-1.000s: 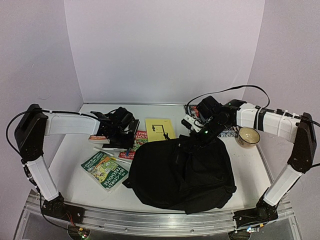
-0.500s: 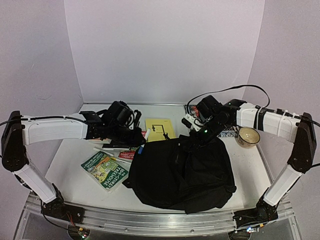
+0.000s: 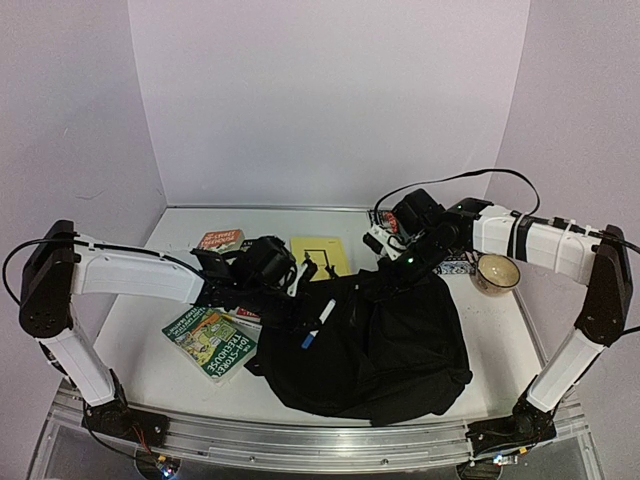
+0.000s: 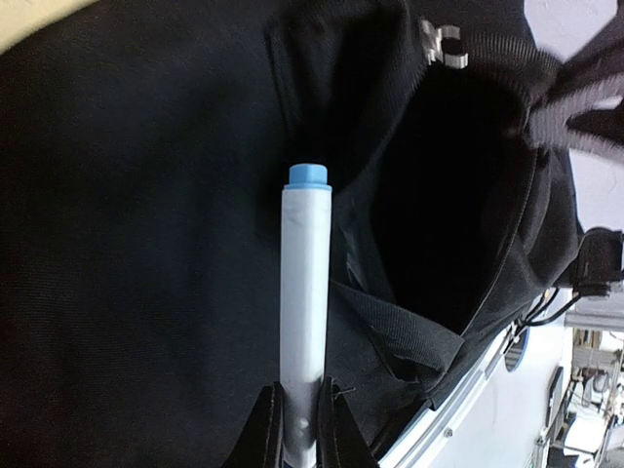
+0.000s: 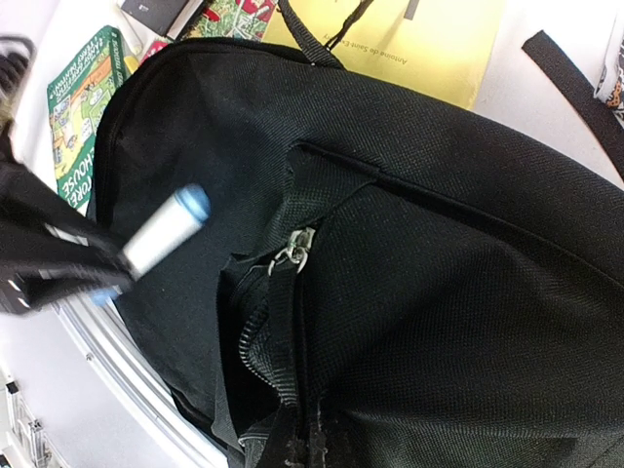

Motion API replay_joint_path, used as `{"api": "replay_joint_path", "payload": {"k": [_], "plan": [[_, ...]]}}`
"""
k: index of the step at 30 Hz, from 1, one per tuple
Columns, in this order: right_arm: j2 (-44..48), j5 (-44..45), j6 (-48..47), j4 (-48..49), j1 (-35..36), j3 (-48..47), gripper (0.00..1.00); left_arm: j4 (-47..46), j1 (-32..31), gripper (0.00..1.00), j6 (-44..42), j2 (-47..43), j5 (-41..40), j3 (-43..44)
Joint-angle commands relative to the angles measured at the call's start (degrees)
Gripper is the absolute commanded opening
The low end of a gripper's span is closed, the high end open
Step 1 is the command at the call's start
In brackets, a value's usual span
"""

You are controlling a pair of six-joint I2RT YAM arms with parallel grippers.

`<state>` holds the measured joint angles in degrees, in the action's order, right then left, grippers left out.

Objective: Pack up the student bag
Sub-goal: Place the pen in the lower front pocket of the bag.

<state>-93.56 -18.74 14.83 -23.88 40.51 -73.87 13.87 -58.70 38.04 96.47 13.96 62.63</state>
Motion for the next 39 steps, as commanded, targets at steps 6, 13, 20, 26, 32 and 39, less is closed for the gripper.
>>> {"api": "replay_joint_path", "payload": {"k": [6,13,20,26,32,39], "plan": [[0.9,-4.1,1.3,3.9,0.3,-1.4,0.0,-6.7,-1.7,0.0,0.9,4.1,4.6,7.3],[1.3,-5.4,2.9,5.8,0.4,-0.4,0.0,-8.1,-1.8,0.0,1.0,7.6,5.8,11.7],[1.4,-7.0,5.0,8.5,0.7,-0.1,0.0,-9.7,-1.7,0.0,4.6,12.8,-0.1,14.8],[1.5,-6.6,6.7,10.2,1.6,0.1,0.0,-15.6,-1.8,0.0,8.6,13.7,-3.4,15.5],[1.9,-5.8,8.8,12.6,1.9,1.2,0.0,-21.8,-1.8,0.0,14.3,15.8,-5.3,13.8],[2.1,-5.1,10.1,14.1,1.9,1.9,0.0,-23.3,-3.5,0.17,14.8,17.1,-5.3,14.7]]}}
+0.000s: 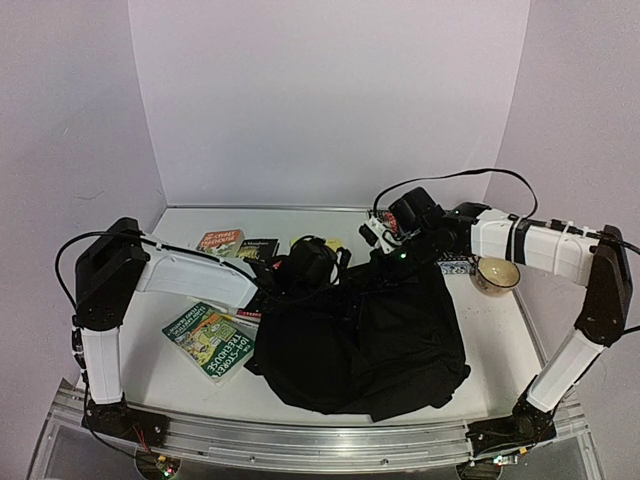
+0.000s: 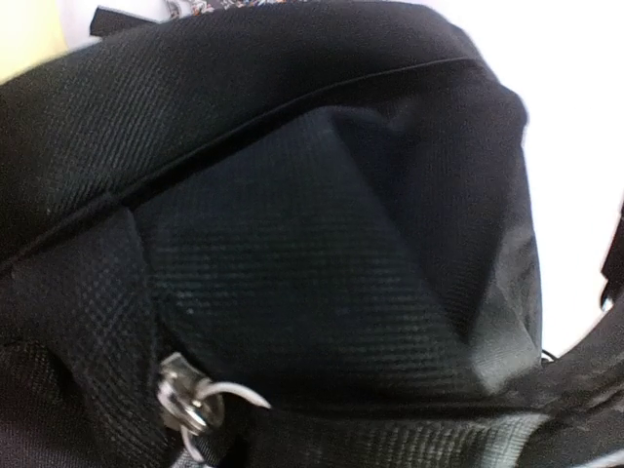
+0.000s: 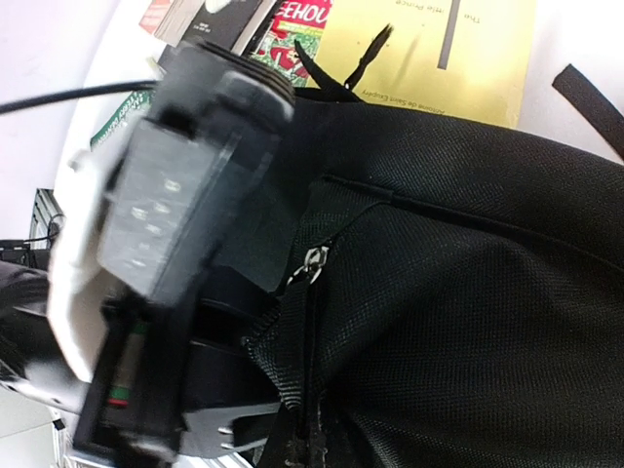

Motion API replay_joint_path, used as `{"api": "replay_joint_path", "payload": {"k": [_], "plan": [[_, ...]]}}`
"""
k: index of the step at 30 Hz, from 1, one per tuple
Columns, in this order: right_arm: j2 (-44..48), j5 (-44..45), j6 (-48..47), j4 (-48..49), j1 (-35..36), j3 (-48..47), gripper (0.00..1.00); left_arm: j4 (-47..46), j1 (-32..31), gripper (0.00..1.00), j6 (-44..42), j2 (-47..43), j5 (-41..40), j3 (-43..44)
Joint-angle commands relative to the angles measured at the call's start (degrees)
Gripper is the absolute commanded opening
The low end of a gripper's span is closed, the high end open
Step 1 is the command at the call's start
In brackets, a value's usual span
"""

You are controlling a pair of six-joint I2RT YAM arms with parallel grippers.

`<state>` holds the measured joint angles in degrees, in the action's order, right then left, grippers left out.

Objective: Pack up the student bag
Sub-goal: Place the pen in the lower front pocket of the bag, then pick up the pen at the center of the board.

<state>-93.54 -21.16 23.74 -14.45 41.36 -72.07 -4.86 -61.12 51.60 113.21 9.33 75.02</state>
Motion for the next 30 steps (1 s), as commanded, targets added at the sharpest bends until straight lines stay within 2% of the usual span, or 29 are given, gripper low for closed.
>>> {"api": "replay_joint_path", "payload": {"k": [1,5,13,17,26,30], "plan": [[2.1,-2.6,1.2,4.7,1.1,0.1,0.0,-4.5,-1.2,0.19,1.1,0.3,-0.3,2.2],[2.2,-1.8,0.9,4.7,1.1,0.2,0.0,-4.5,-1.4,0.27,0.6,-1.4,-0.1,0.2],[2.5,0.0,0.2,4.7,1.1,1.6,0.0,-3.4,-1.4,0.32,-1.3,-7.5,-2.3,-5.4],[3.1,2.0,-0.2,4.5,1.1,3.1,0.0,-0.9,-1.3,0.37,-2.4,-12.1,-6.0,-9.0],[4.7,3.3,-0.6,3.9,1.1,5.5,0.0,12.6,-0.5,0.54,-3.1,-19.6,-19.8,-13.5],[4.9,3.1,-0.9,3.8,1.1,5.9,0.0,19.0,2.5,0.68,-0.5,-22.5,-22.8,-16.6]]}}
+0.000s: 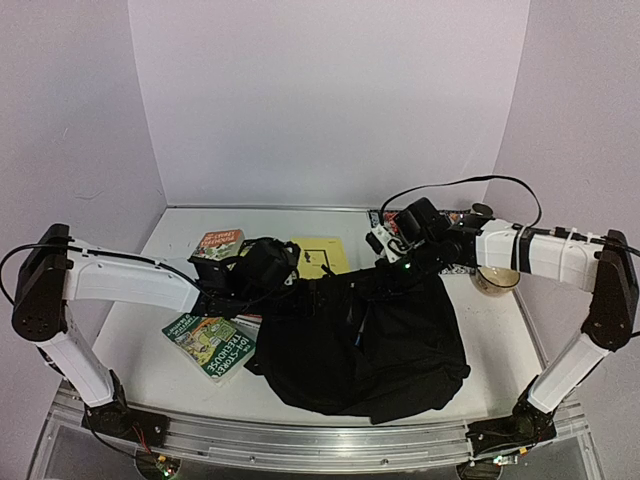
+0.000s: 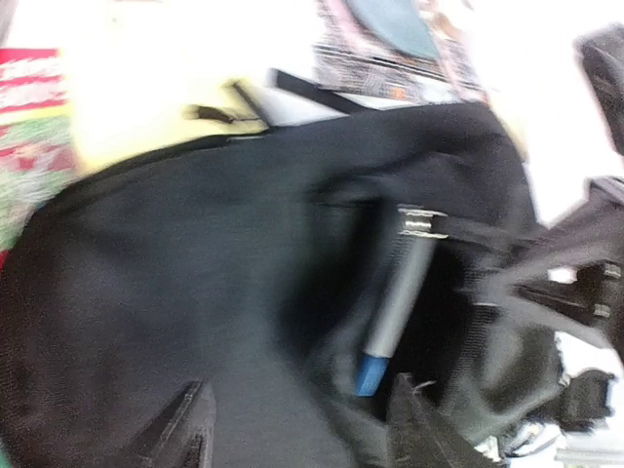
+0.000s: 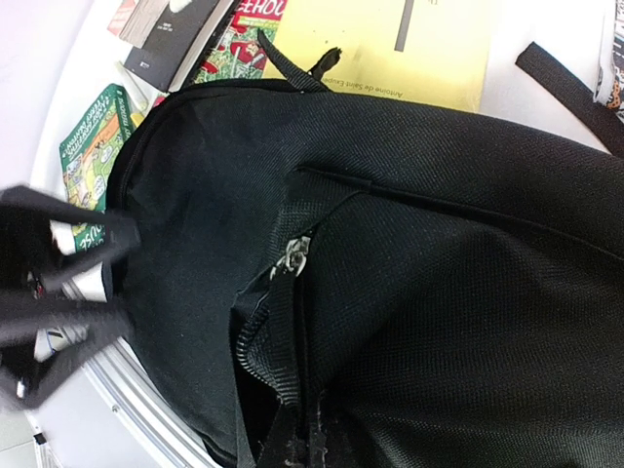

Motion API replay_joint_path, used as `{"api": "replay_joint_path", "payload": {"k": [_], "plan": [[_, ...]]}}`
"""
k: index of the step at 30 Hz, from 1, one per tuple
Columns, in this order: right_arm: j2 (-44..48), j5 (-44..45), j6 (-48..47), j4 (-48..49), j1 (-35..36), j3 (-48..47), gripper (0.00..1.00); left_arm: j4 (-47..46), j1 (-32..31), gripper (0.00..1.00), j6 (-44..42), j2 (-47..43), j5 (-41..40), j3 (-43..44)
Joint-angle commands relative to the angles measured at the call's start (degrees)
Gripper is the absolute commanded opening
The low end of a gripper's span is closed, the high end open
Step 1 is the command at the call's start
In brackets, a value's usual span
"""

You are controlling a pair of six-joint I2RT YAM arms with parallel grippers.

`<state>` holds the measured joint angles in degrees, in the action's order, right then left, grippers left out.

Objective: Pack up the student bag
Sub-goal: Pick up the pen at the center of the board.

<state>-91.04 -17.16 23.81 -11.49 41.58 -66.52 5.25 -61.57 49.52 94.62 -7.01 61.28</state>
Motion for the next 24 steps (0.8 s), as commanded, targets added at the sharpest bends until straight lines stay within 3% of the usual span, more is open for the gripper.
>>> {"api": "replay_joint_path", "payload": {"k": [1,7,16,24], "plan": [[2.4,-1.0,-1.0,0.9,0.9,0.4,0.0,10.6,3.9,0.72,2.6,-4.7,-7.1,-3.6],[2.5,-1.3,-1.7,0.8,0.9,0.7,0.0,18.3,11.7,0.87,9.4,-10.0,-8.3,-6.9],[2.1,-2.2,-2.1,0.8,0.9,1.0,0.0,24.5,19.4,0.94,11.9,-17.5,-14.1,-10.4],[1.6,-2.4,-2.3,1.1,0.9,1.3,0.0,25.1,21.6,0.94,11.1,-7.2,-7.7,-4.6]]}}
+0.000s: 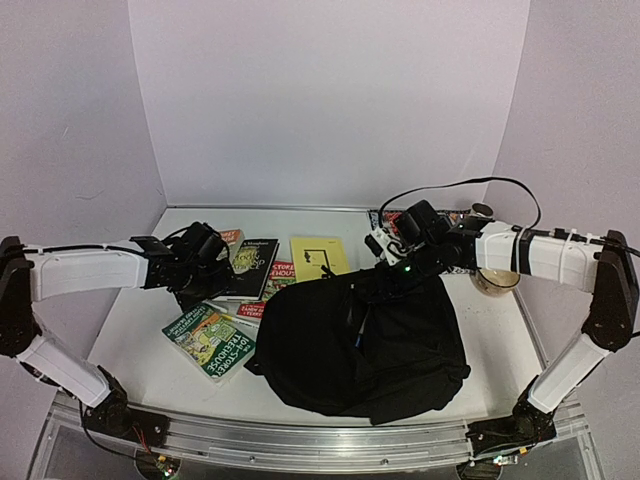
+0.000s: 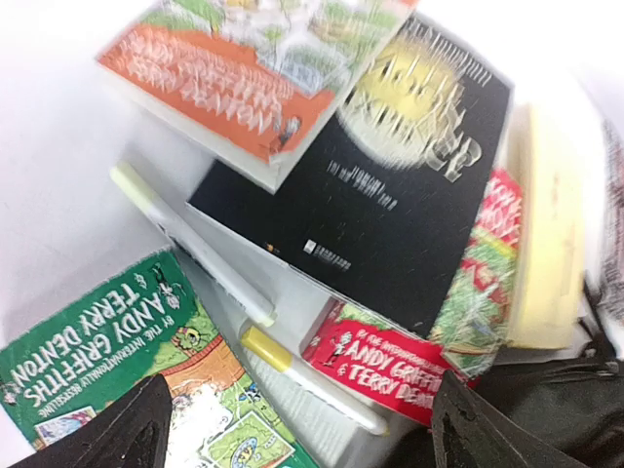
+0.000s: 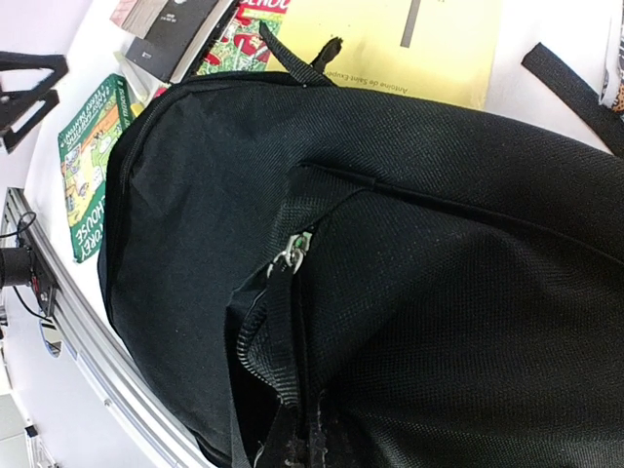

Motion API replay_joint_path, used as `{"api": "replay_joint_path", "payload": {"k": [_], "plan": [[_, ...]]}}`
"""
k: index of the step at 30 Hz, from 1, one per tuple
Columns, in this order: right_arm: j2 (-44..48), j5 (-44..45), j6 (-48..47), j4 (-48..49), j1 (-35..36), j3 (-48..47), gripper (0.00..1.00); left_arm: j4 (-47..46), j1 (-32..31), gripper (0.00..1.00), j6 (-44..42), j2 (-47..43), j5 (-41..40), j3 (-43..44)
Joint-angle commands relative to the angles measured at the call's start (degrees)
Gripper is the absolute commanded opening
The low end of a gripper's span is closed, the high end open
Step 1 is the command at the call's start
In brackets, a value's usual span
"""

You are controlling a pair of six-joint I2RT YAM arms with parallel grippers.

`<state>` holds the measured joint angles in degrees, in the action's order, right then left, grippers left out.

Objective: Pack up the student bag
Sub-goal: Pick up the pen at the center of the board.

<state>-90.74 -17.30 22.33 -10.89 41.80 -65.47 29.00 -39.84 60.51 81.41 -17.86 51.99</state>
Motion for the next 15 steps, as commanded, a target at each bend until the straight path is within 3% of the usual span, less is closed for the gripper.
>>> {"api": "replay_joint_path", "payload": {"k": [1,8,15], "plan": [[1.3,-2.3,-0.9,0.5,0.7,0.3,0.0,1.3,-0.1,0.93,0.3,7.8,4.3,5.4],[1.5,-1.9,-1.0,0.5,0.6,0.5,0.0,1.3,-0.2,0.91,1.3,16.5,10.4,7.9],[1.5,-1.7,-1.1,0.5,0.7,0.5,0.0,1.8,1.3,0.91,1.9,17.1,9.5,1.3]]}}
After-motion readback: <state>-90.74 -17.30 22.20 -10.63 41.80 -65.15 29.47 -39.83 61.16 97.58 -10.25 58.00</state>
